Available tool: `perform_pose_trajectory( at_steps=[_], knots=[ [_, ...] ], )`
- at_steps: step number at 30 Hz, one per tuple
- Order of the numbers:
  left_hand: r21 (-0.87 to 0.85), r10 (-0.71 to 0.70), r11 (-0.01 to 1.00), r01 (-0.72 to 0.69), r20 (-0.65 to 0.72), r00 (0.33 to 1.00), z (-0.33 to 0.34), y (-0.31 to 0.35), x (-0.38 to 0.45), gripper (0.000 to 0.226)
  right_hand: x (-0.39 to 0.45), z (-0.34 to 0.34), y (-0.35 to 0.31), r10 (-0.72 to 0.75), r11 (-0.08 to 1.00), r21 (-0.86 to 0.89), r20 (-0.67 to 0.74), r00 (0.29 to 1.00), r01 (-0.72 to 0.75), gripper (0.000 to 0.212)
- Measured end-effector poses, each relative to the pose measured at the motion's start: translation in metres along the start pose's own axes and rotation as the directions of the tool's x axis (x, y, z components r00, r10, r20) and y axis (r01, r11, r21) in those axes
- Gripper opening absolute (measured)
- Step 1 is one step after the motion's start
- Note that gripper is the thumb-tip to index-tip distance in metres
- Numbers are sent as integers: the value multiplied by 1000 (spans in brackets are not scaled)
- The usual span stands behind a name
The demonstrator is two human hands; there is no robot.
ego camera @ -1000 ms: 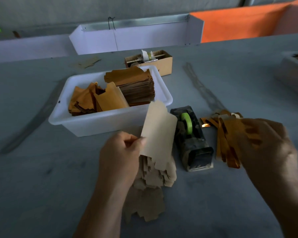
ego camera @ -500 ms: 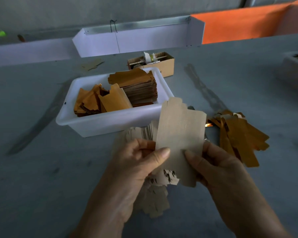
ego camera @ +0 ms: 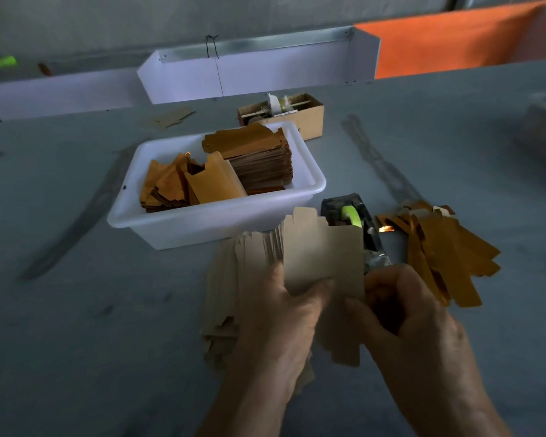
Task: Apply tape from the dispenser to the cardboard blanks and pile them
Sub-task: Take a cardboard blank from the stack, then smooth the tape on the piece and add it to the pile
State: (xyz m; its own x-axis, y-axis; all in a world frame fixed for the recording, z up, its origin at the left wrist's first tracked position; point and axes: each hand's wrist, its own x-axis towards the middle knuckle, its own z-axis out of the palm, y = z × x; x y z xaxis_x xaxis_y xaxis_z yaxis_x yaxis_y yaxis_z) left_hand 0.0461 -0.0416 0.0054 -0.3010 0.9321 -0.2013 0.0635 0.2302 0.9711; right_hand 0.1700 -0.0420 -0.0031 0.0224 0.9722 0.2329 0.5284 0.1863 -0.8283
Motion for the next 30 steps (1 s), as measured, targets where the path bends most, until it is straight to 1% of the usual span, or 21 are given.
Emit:
perform_pose_trajectory(
  at_steps=[1, 3, 5, 6, 7, 9, 10, 11, 12, 13, 15, 16, 18, 19, 20, 21, 23, 24, 25, 27, 30],
  knots=[
    [-16, 9, 1000, -9, 15, 1000, 2, -1, 0, 11, -2, 2, -1, -39, 999, -32, -16, 999, 38, 28],
    [-16, 33, 999, -32, 49, 998, 3, -2, 0, 9, -5, 4, -3, -84, 996, -20, 3, 996, 84, 30],
    [-2, 35, 999, -35, 73, 997, 3, -3, 0, 9, -6, 5, -4, -94, 994, 58, 64, 994, 90, 21],
    [-15, 16, 1000, -14, 97, 995, 2, -2, 0, 11, -6, 4, -4, -95, 992, 92, 94, 991, 86, 17],
    [-38, -9, 999, 15, 134, 991, 1, -2, 0, 13, -6, 3, -5, -100, 989, 119, 119, 988, 85, 18],
    [-70, -25, 997, 41, 220, 975, -4, 0, 0, 17, -4, 0, -7, -107, 985, 153, 178, 978, 80, 30],
    [-78, -23, 996, 44, 255, 967, -6, 1, -1, 23, -3, -1, -7, -108, 984, 158, 191, 976, 78, 31],
    [-88, -17, 995, 44, 281, 959, -8, 2, -1, 33, -2, -2, -7, -101, 984, 162, 197, 975, 69, 28],
    [-75, -2, 997, 25, 298, 954, -10, 2, -1, 40, 0, -2, -5, -83, 985, 165, 207, 975, 49, 22],
    [-40, 22, 999, -10, 306, 952, -11, 2, -1, 41, 1, -3, -3, -61, 985, 172, 227, 972, 21, 19],
    [13, 62, 998, -69, 296, 953, -13, 2, -1, 25, 2, -4, -3, 6, 981, 183, 262, 965, -56, 18],
    [25, 61, 997, -71, 297, 953, -14, 1, -1, 19, 2, -4, -2, 43, 980, 179, 233, 971, -86, 21],
    [80, 31, 995, -62, 343, 939, -17, 1, -1, 17, 4, -7, 0, 101, 980, 162, 109, 989, -118, 35],
    [116, 21, 991, -68, 371, 928, -19, 1, -2, 16, 6, -9, 1, 137, 972, 184, 77, 988, -149, 42],
    [132, 15, 989, -73, 394, 919, -20, 2, -3, 15, 8, -10, 1, 189, 947, 244, 96, 977, -208, 46],
    [131, 4, 989, -63, 409, 913, -20, 3, -3, 13, 10, -11, 1, 235, 903, 326, 166, 958, -278, 44],
    [113, -24, 993, -22, 397, 917, -17, 2, -3, 9, 12, -12, 0, 276, 804, 443, 314, 908, -398, 35],
    [94, -37, 996, 2, 367, 929, -16, 0, -2, 11, 13, -12, 0, 293, 767, 470, 347, 891, -436, 29],
    [63, -38, 998, 18, 334, 942, -15, 0, -2, 11, 13, -11, 0, 305, 743, 491, 357, 883, -455, 23],
    [18, -8, 1000, 4, 273, 962, -14, -3, -2, 8, 14, -9, 0, 322, 714, 522, 348, 880, -467, 12],
    [-12, 56, 998, -55, 165, 985, -10, -6, -4, 12, 13, -6, -2, 330, 711, 543, 304, 894, -447, 8]
  ],
)
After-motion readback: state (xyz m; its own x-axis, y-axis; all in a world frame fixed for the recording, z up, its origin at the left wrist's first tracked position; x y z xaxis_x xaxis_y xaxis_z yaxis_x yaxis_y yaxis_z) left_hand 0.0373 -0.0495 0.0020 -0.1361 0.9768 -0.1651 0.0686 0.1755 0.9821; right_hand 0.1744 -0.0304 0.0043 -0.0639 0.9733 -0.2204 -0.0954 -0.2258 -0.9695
